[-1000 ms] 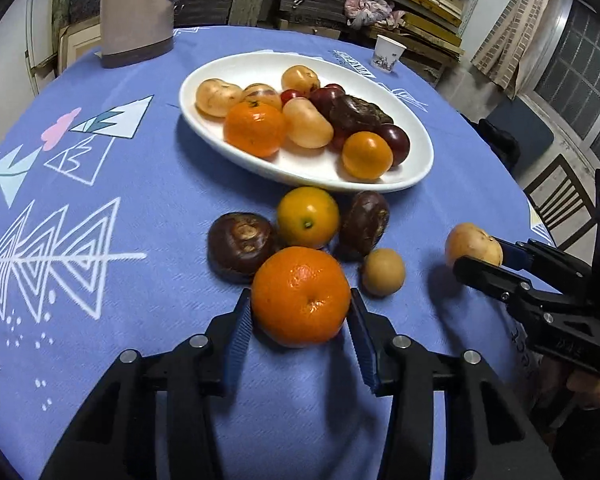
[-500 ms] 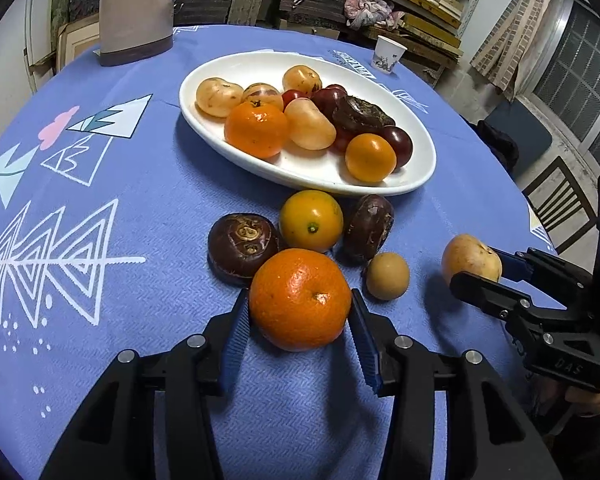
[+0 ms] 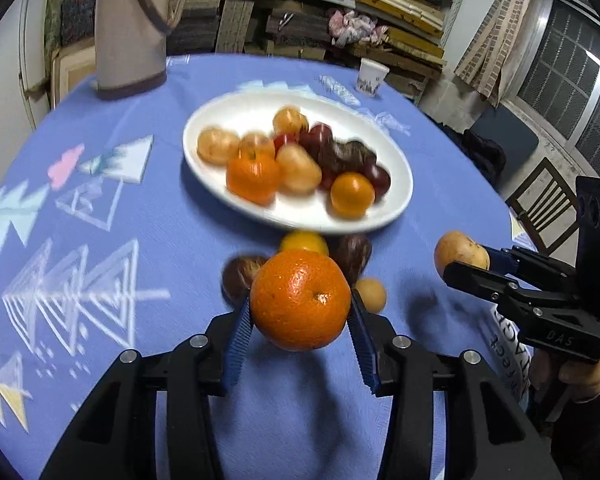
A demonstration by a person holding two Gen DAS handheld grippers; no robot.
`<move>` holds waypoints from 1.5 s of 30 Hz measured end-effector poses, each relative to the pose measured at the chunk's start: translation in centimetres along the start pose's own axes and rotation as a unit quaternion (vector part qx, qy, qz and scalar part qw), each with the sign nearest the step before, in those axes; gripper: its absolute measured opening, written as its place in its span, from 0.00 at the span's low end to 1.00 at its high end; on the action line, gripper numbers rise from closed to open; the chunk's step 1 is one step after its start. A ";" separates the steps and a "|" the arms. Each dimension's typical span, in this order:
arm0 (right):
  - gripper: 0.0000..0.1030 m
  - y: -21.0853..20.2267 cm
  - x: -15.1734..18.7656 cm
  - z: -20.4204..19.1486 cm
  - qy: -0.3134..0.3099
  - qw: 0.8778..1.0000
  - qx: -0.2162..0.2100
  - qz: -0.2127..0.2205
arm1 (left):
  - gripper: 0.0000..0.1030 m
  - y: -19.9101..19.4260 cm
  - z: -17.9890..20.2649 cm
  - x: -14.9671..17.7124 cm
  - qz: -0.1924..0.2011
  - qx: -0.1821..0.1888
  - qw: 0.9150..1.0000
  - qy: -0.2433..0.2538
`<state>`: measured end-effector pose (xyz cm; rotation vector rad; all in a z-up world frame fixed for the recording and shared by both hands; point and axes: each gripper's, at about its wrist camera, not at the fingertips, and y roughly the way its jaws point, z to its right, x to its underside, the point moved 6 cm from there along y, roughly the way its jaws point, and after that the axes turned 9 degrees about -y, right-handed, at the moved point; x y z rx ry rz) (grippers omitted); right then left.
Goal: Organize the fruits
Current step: 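Lower the mandarin onto the plate with the left tool while the right tool sets the tan fruit there, then withdraw both open tools from the plate toward the remaining fruits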
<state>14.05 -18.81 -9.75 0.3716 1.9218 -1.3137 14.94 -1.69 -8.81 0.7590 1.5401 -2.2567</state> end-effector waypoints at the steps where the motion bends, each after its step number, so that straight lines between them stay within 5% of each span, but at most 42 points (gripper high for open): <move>1: 0.43 -0.2 -0.7 0.1 0.001 1.000 -0.002 0.007 | 0.46 -0.1 0.1 -0.7 0.005 -0.002 1.000 0.003; 9: 0.43 1.3 -6.9 3.3 0.016 0.999 0.011 0.041 | 0.46 2.2 0.2 -7.5 0.027 -0.020 0.999 0.021; 22: 0.44 10.7 -10.9 8.0 0.068 0.997 0.022 -0.008 | 0.46 9.4 -2.0 -14.1 0.004 -0.028 0.999 -0.031; 24: 0.57 11.0 -11.0 8.5 0.082 0.996 0.030 -0.010 | 0.49 9.6 -2.1 -14.3 0.006 -0.029 0.999 -0.032; 25: 0.71 11.0 -11.0 8.8 0.086 0.996 0.037 -0.012 | 0.55 9.6 -2.2 -14.3 0.005 -0.030 0.999 -0.033; 26: 0.72 10.7 -11.1 9.0 0.088 0.995 0.045 -0.006 | 0.69 9.5 -2.2 -14.3 0.003 -0.031 0.999 -0.036; 31: 0.72 7.6 -10.4 8.4 0.078 0.996 0.046 0.020 | 0.72 6.9 -2.6 -13.9 0.027 -0.025 0.999 -0.037; 43: 0.72 3.2 -4.6 2.1 0.021 1.000 0.013 -0.001 | 0.74 1.9 -2.9 -7.8 0.043 -0.043 0.998 -0.015; 45: 0.72 3.0 -3.7 1.1 0.013 1.000 0.012 -0.008 | 0.83 1.7 -3.3 -6.8 0.038 -0.042 0.998 -0.024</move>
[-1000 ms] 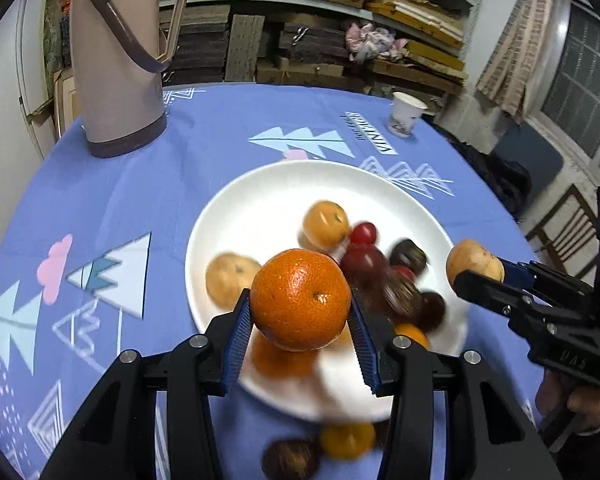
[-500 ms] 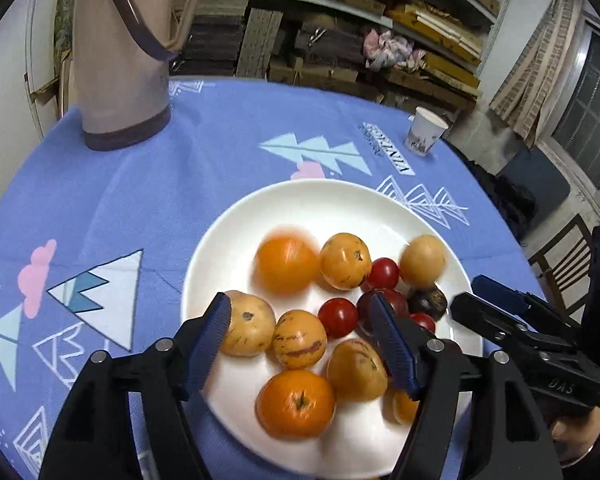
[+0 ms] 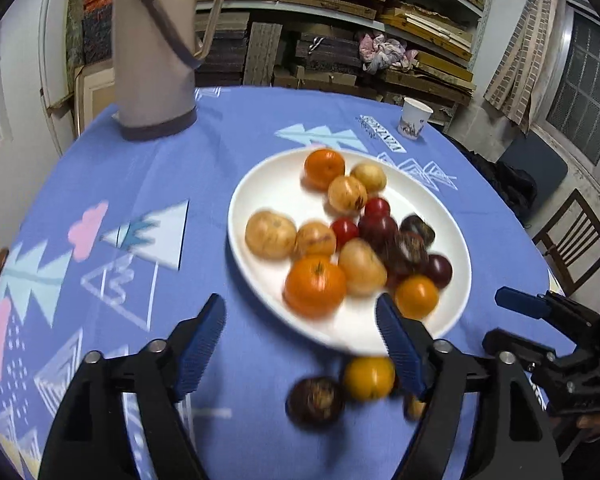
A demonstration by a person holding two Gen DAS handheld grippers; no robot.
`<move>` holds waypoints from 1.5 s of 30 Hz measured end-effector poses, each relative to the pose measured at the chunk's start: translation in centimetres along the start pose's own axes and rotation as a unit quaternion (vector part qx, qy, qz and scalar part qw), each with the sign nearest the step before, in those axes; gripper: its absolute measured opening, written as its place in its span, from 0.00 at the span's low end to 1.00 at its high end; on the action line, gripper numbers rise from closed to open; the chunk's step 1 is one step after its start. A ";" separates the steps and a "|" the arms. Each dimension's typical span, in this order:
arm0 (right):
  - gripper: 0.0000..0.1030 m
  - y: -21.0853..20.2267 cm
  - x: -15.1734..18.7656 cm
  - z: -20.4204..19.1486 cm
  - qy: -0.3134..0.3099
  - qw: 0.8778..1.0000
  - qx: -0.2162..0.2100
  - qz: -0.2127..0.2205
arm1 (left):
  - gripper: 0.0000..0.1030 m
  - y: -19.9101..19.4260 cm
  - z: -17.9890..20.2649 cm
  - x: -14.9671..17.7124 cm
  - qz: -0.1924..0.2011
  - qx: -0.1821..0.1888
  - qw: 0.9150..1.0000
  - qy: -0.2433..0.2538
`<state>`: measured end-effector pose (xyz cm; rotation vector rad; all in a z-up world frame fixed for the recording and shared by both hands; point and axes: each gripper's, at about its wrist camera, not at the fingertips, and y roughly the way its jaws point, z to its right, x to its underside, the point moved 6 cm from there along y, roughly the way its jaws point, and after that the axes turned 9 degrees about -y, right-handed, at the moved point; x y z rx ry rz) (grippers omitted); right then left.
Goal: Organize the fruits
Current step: 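Withdraw both open tools from the plate toward the remaining fruits, then grasp a dark brown fruit with the left tool while the right tool grasps a small tan fruit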
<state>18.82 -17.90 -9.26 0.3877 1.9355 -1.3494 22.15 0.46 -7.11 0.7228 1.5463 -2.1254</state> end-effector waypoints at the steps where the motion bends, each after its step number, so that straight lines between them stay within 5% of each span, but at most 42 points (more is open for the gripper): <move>1: 0.72 0.0 0.6 -0.5 -0.006 1.000 0.001 -0.005 | 0.85 -0.1 -0.2 0.5 -0.001 -0.002 1.000 -0.004; 8: 0.72 1.6 3.6 -3.9 -0.049 0.998 -0.013 -0.046 | 0.85 -0.4 -1.6 4.3 -0.018 -0.013 1.000 -0.015; 14: 0.56 3.4 4.7 -5.9 -0.075 0.994 -0.015 -0.072 | 0.85 -0.8 -2.3 5.8 -0.024 -0.023 0.999 -0.013; 21: 0.55 4.6 4.8 -6.4 -0.075 0.995 -0.008 -0.072 | 0.86 -0.3 -2.8 6.5 -0.036 -0.024 0.999 -0.017; 23: 0.28 4.7 4.7 -6.5 -0.079 0.994 -0.008 -0.073 | 0.86 -0.2 -2.6 6.5 -0.037 -0.023 0.999 -0.014; 24: 0.26 4.9 4.7 -6.5 -0.078 0.994 -0.007 -0.075 | 0.86 0.0 -2.5 6.6 -0.040 -0.023 0.999 -0.012; 32: 0.26 4.3 4.7 -5.4 -0.047 0.996 -0.033 -0.062 | 0.86 1.4 -1.4 6.8 -0.054 -0.026 0.998 0.012; 37: 0.26 3.9 4.7 -3.4 0.024 0.994 -0.096 -0.043 | 0.86 2.7 -0.7 7.2 -0.062 -0.032 0.996 0.049; 45: 0.26 4.1 4.5 -3.3 0.035 0.993 -0.106 -0.048 | 0.86 3.6 -0.8 6.7 -0.061 -0.032 0.995 0.066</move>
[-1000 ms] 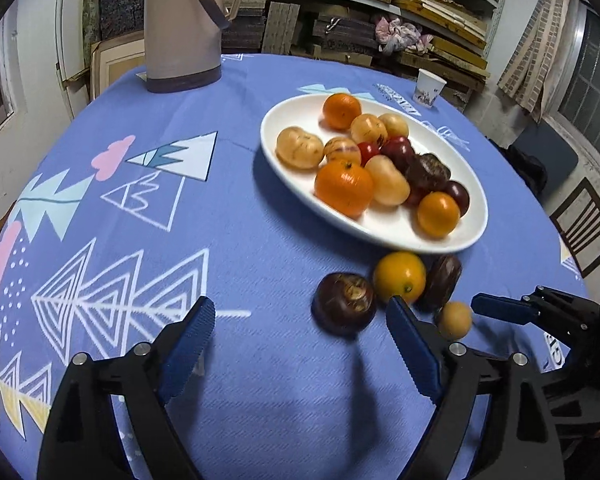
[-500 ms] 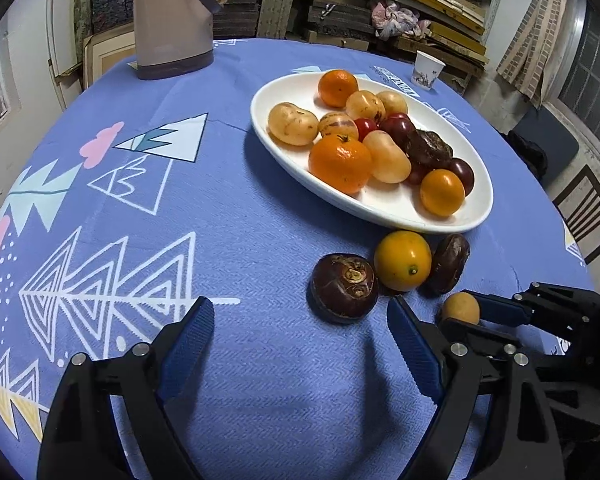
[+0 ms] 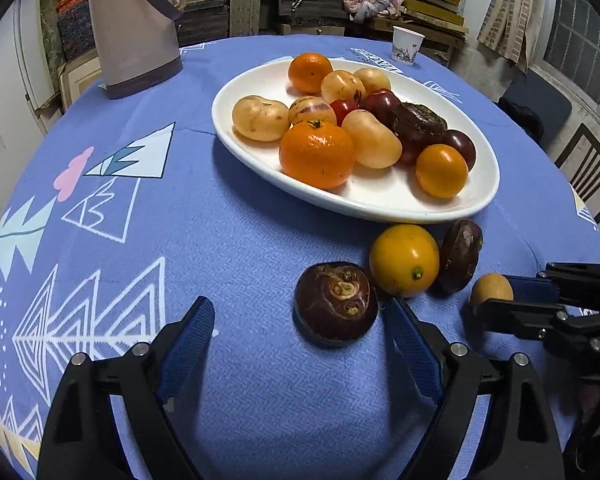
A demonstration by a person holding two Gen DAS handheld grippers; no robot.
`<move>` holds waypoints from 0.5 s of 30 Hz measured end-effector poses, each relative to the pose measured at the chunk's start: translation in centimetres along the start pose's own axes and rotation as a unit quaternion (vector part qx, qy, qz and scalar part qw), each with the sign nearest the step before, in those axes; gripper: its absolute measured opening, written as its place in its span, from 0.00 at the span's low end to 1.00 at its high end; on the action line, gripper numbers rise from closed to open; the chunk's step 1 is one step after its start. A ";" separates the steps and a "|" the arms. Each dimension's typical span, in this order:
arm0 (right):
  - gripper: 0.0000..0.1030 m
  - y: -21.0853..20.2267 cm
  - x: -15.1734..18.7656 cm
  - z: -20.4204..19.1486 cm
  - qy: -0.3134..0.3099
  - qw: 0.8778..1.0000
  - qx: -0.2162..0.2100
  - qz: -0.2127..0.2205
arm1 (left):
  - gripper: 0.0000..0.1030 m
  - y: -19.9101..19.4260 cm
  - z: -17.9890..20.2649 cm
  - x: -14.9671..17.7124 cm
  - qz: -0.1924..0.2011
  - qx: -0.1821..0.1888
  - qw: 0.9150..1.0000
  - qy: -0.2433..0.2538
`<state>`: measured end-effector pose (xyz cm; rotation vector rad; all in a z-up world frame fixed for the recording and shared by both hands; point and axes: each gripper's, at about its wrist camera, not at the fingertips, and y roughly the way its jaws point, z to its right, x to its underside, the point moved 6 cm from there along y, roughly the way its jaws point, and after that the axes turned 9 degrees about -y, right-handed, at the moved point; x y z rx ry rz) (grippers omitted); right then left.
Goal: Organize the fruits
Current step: 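Grasp a dark brown fruit with the left tool while the right tool grasps a small tan fruit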
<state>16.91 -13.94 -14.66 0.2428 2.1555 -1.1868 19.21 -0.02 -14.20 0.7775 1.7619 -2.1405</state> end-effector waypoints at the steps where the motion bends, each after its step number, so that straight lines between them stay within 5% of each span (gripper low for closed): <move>1: 0.26 0.0 0.2 0.2 0.002 1.000 -0.002 0.000 | 0.86 0.1 0.0 0.0 -0.001 -0.001 1.000 0.004; 4: 0.26 0.0 0.2 0.4 0.008 1.000 -0.006 0.000 | 0.70 -0.2 -0.1 -0.1 0.006 -0.013 1.000 0.006; 6: 0.26 0.0 0.2 0.5 0.010 1.000 -0.007 -0.001 | 0.41 -0.5 0.0 -0.2 0.011 -0.002 1.000 0.005; 15: 0.26 0.2 0.1 1.0 0.013 1.000 -0.011 -0.002 | 0.39 -1.4 -1.2 0.0 0.003 0.034 0.999 -0.043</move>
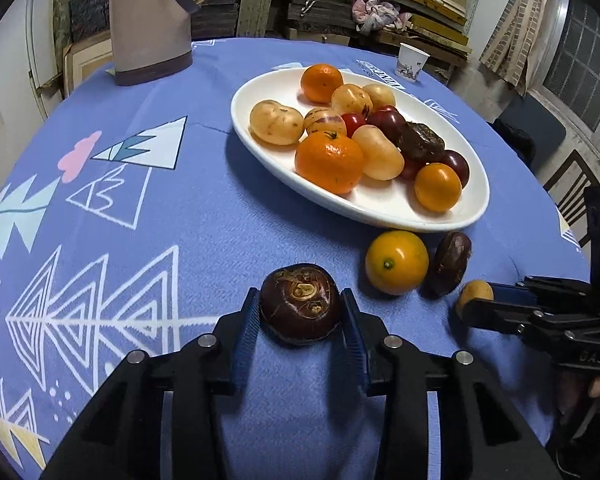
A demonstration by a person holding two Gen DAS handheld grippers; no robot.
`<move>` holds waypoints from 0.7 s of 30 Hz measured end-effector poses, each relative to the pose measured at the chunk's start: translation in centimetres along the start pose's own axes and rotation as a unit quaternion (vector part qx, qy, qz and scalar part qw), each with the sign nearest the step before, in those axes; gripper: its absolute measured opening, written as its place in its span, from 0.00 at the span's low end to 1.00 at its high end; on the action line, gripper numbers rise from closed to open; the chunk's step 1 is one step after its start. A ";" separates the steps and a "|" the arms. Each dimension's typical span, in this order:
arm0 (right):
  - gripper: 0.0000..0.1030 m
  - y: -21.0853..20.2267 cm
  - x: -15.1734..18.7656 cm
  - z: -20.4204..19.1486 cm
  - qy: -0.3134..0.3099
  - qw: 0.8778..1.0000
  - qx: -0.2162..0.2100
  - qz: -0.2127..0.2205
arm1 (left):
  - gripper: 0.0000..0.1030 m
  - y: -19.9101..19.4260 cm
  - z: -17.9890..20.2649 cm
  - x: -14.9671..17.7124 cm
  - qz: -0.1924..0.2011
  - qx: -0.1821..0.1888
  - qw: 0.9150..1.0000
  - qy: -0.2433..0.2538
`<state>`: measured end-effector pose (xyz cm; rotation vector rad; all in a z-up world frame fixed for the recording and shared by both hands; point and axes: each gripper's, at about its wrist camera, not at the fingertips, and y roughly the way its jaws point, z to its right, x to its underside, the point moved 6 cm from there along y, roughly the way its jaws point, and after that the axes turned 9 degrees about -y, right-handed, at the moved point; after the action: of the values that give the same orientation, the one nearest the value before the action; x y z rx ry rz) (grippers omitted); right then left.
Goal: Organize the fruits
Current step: 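Grasp a dark brown fruit with the left tool while the right tool grasps a small tan fruit, then place the brown fruit on the plate with the left tool while the right tool drops the small fruit there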
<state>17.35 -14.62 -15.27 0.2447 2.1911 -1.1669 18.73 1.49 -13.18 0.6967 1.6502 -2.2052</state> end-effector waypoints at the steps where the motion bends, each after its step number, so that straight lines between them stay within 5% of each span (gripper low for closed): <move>1: 0.26 0.0 0.0 0.0 0.000 1.000 0.001 0.000 | 0.39 -0.1 0.1 0.1 -0.001 0.001 1.000 -0.001; 12: 0.26 -2.2 0.1 0.3 0.013 1.000 0.009 0.009 | 0.39 -2.7 0.8 -1.1 0.031 0.003 0.999 0.011; 21: 0.26 -7.0 -5.2 0.8 -0.028 0.995 0.059 0.071 | 0.39 -3.4 3.4 -5.6 0.058 0.010 0.997 0.047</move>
<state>18.70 -18.69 -7.65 0.4066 2.0227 -1.2090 21.03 -0.99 -6.68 0.8908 1.5894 -2.1414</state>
